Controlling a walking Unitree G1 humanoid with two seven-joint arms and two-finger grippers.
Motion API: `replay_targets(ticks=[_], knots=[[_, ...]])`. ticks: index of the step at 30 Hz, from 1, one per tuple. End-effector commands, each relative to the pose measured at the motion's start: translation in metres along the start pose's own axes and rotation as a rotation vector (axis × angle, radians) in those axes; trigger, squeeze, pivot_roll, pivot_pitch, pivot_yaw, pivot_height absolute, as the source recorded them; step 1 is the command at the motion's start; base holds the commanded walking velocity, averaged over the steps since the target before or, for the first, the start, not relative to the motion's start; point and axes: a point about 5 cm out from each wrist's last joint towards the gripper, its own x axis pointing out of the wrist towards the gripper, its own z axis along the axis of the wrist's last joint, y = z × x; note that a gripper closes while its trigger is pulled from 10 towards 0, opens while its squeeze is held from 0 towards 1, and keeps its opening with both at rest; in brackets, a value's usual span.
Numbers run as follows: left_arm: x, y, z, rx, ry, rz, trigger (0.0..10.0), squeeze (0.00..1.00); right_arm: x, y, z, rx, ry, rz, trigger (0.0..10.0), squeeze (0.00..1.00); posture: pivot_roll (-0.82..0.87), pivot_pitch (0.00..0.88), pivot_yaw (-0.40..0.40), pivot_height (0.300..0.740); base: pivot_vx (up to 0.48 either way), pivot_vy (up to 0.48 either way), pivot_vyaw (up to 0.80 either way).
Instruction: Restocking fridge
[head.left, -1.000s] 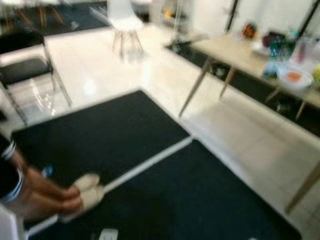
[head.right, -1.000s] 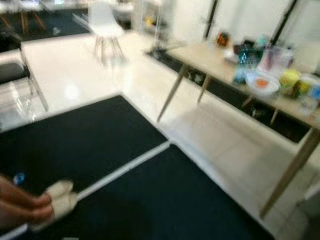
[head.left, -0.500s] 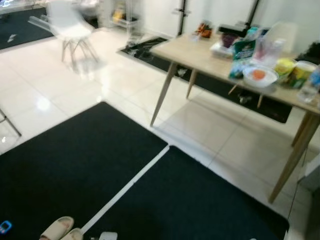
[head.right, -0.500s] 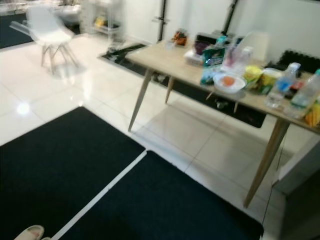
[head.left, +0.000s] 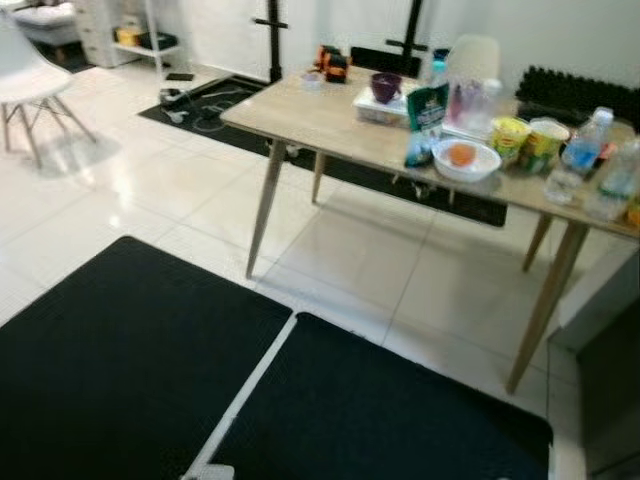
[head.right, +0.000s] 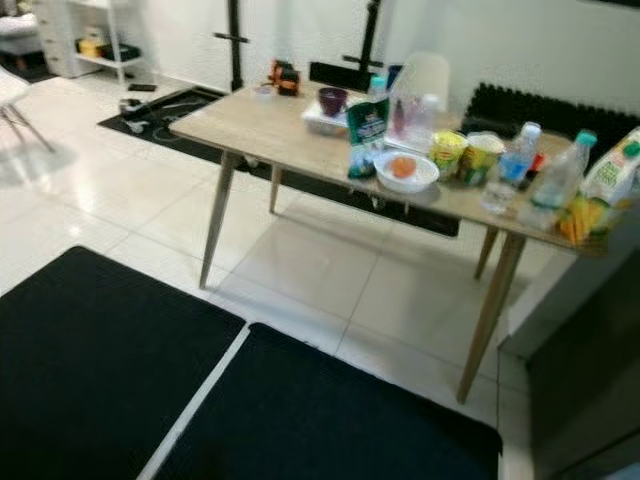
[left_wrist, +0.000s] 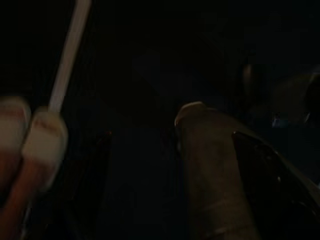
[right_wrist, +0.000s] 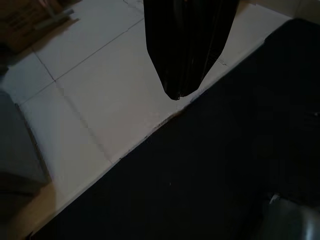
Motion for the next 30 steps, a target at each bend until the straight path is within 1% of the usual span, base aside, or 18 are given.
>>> replay_targets(ticks=[1, 7, 30], knots=[[-0.002, -0.003, -0.012, 0.002, 0.045, -0.012, 10.0, 0.0, 0.0, 0.001, 0.004, -0.005, -0.009, -0.002, 10.0, 0.0, -0.07, 0.0, -0.037, 0.74, 0.307, 0.0, -0.71], [-0.002, 0.0, -0.01, 0.001, 0.039, -0.006, 10.0, 0.0, 0.001, 0.007, 0.004, 0.006, -0.008, 0.004, 10.0, 0.0, -0.06, 0.0, -0.031, 0.74, 0.311, 0.0, -0.71], [-0.003, 0.005, -0.01, 0.003, 0.038, 0.005, 10.0, 0.0, 0.002, 0.011, 0.01, 0.014, -0.026, 0.008, 10.0, 0.0, -0.05, 0.005, -0.026, 0.74, 0.31, 0.0, -0.71]])
